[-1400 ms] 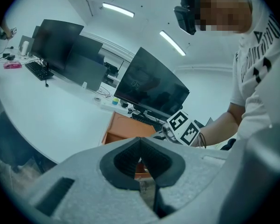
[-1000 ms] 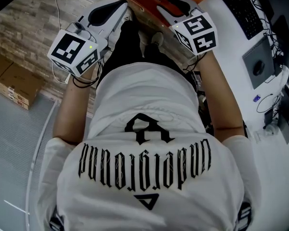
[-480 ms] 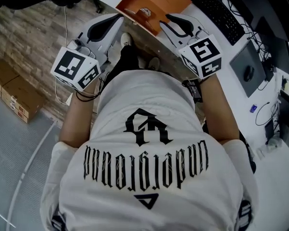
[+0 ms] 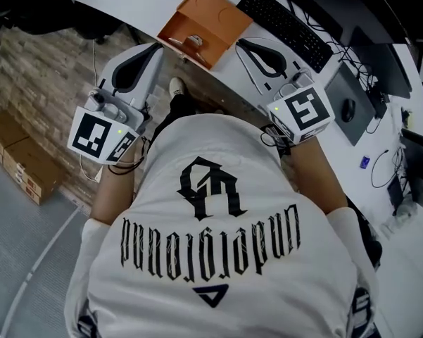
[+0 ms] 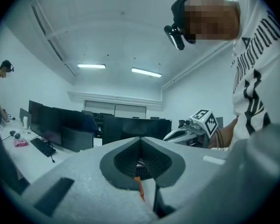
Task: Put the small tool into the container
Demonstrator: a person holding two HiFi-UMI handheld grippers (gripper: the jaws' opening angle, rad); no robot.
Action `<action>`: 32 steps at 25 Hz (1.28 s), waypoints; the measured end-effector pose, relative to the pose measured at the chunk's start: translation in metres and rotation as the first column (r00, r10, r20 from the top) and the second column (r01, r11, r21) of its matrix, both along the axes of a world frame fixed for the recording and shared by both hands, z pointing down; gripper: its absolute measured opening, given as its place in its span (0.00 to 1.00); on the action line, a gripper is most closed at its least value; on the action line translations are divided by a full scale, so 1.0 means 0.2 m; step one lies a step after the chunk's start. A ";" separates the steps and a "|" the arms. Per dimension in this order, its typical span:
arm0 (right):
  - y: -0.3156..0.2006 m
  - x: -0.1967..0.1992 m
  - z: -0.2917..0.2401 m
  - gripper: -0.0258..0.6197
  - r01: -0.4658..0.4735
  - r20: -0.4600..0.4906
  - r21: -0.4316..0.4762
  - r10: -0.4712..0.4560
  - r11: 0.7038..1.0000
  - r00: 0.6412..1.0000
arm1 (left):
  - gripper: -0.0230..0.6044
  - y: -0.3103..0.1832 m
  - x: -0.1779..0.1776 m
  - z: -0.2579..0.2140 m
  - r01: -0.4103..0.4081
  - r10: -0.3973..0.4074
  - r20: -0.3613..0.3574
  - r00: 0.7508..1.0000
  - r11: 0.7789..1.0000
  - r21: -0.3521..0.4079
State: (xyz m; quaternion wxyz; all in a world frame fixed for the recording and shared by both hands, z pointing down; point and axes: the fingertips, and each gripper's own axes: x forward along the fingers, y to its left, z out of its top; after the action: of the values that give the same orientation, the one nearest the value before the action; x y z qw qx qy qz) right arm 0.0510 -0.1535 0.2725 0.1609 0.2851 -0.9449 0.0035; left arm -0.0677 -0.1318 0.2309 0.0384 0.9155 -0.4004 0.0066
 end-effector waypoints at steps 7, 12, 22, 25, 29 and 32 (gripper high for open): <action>0.10 0.06 -0.15 0.06 0.020 0.063 0.059 -0.024 0.998 0.998 | 0.06 0.08 0.07 -0.08 -0.010 0.010 0.000 1.000 0.999 0.038; 0.11 0.11 -0.11 0.06 0.016 0.068 0.051 -0.019 0.999 0.998 | 0.06 0.09 0.10 -0.06 -0.010 0.009 0.003 1.000 1.000 0.027; 0.21 0.18 -0.06 0.06 0.056 0.103 0.023 -0.058 0.998 0.993 | 0.06 0.26 0.18 -0.02 0.070 -0.070 0.042 0.997 0.998 0.002; 0.26 0.17 -0.03 0.06 0.078 0.101 0.007 -0.078 0.997 0.992 | 0.06 0.36 0.16 -0.01 0.105 -0.103 0.055 0.993 0.994 -0.034; 0.33 0.14 -0.04 0.06 0.090 0.113 0.008 -0.091 0.996 0.989 | 0.06 0.47 0.12 0.01 0.129 -0.123 0.081 0.989 0.989 -0.075; 0.38 0.12 -0.06 0.06 0.077 0.128 0.009 -0.078 0.997 0.989 | 0.06 0.54 0.11 0.02 0.118 -0.111 0.082 0.990 0.989 -0.087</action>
State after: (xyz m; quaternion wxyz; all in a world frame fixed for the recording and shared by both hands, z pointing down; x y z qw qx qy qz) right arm 0.0760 -0.0771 0.2614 0.0994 0.2476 -0.9636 0.0137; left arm -0.0455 -0.0246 0.2348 0.0652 0.8874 -0.4527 0.0580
